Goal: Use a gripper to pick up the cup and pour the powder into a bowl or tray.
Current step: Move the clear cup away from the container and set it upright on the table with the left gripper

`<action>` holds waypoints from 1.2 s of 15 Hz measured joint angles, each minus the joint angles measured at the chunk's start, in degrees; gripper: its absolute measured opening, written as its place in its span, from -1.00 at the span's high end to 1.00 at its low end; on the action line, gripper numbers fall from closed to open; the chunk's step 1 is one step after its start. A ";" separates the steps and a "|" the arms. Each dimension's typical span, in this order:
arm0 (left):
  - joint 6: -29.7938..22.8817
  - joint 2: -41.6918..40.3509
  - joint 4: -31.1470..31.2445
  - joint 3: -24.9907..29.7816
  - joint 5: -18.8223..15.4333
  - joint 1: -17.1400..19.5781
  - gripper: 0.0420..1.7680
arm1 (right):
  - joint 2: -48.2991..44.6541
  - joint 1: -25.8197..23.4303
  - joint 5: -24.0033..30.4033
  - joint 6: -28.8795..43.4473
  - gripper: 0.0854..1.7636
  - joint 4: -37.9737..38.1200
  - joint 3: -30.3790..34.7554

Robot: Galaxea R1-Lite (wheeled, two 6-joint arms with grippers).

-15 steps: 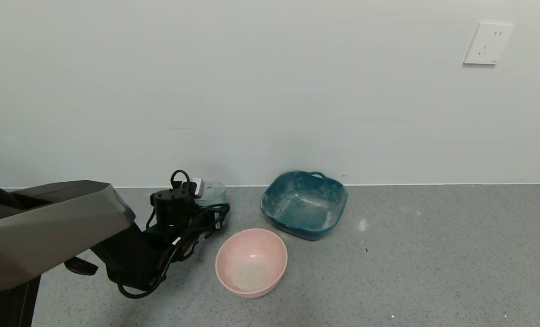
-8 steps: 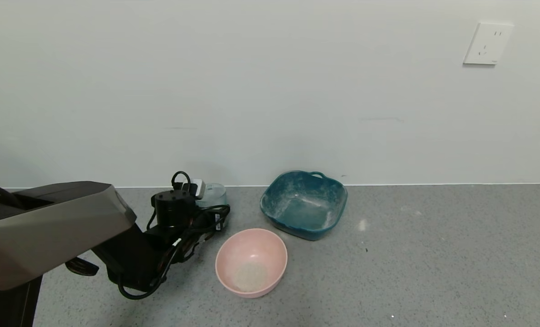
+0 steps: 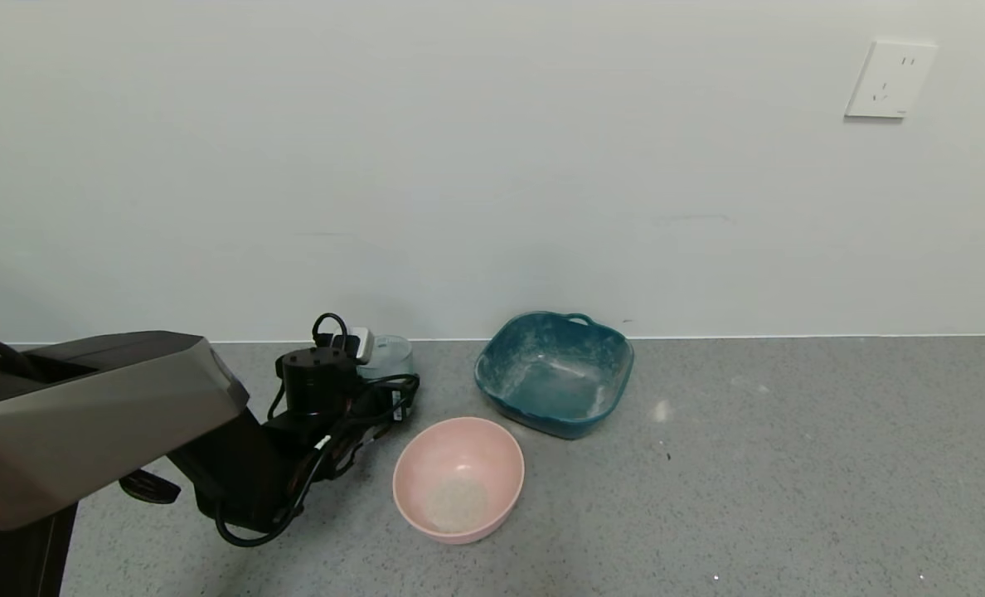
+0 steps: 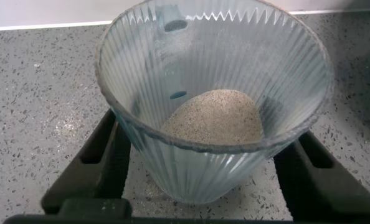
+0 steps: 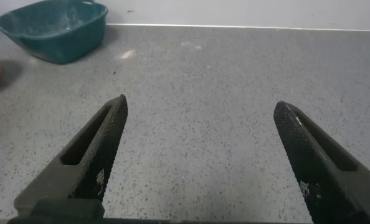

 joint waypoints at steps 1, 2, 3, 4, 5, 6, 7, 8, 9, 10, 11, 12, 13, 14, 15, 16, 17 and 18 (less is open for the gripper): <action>0.11 0.00 -0.05 0.09 -0.02 -0.01 -0.63 | 0.00 0.00 0.00 0.02 -0.94 0.00 0.00; 0.13 -0.02 -0.06 0.11 -0.02 -0.06 -0.66 | 0.00 0.00 0.00 0.05 -0.94 0.02 0.00; 0.13 -0.02 -0.09 0.17 -0.02 -0.04 -0.70 | 0.00 0.00 -0.02 0.02 -0.94 0.00 0.00; 0.07 -0.05 0.00 0.20 -0.05 -0.06 -0.72 | 0.00 0.00 0.00 0.05 -0.94 0.00 0.00; 0.05 -0.05 0.15 0.20 -0.02 -0.06 -0.75 | 0.00 0.00 0.00 0.05 -0.94 0.02 0.00; 0.02 -0.05 0.26 0.20 -0.02 -0.06 -0.77 | 0.00 0.00 -0.02 0.05 -0.94 0.02 0.00; 0.02 -0.06 0.30 0.20 0.00 -0.04 -0.79 | 0.00 0.00 0.00 0.05 -0.94 0.00 0.00; 0.05 -0.20 0.44 0.22 0.00 -0.04 -0.81 | 0.00 0.00 -0.02 0.05 -0.94 0.02 0.00; 0.13 -0.55 0.57 0.50 0.00 0.00 -0.83 | 0.00 0.00 -0.02 0.02 -0.94 0.00 0.00; 0.22 -1.00 0.69 0.91 -0.02 0.00 -0.84 | 0.00 0.00 -0.02 0.05 -0.94 0.02 0.00; 0.33 -1.84 1.07 1.51 -0.11 0.00 -0.85 | 0.00 0.00 -0.02 0.02 -0.94 0.00 0.00; 0.35 -2.89 2.16 1.96 -0.29 0.00 -0.86 | 0.00 0.00 -0.02 0.05 -0.94 0.00 0.00; 0.41 -4.35 3.97 2.51 -0.62 0.11 -0.87 | 0.00 0.00 0.00 0.02 -0.94 0.02 0.00; 0.44 -5.95 5.66 2.97 -0.99 0.24 -0.88 | 0.00 0.00 -0.02 0.02 -0.94 0.00 0.00; 0.46 -7.74 7.11 3.56 -1.54 0.41 -0.89 | 0.00 0.00 -0.02 0.02 -0.94 0.02 0.00; 0.50 -9.68 8.35 4.19 -1.97 0.49 -0.89 | 0.00 0.00 0.00 0.05 -0.94 0.00 0.00; 0.57 -11.96 9.84 4.96 -2.26 0.49 -0.90 | 0.00 0.00 -0.02 0.02 -0.94 0.02 0.00; 0.63 -14.28 11.25 5.52 -2.47 0.35 -0.90 | 0.00 0.00 -0.02 0.02 -0.94 0.02 0.00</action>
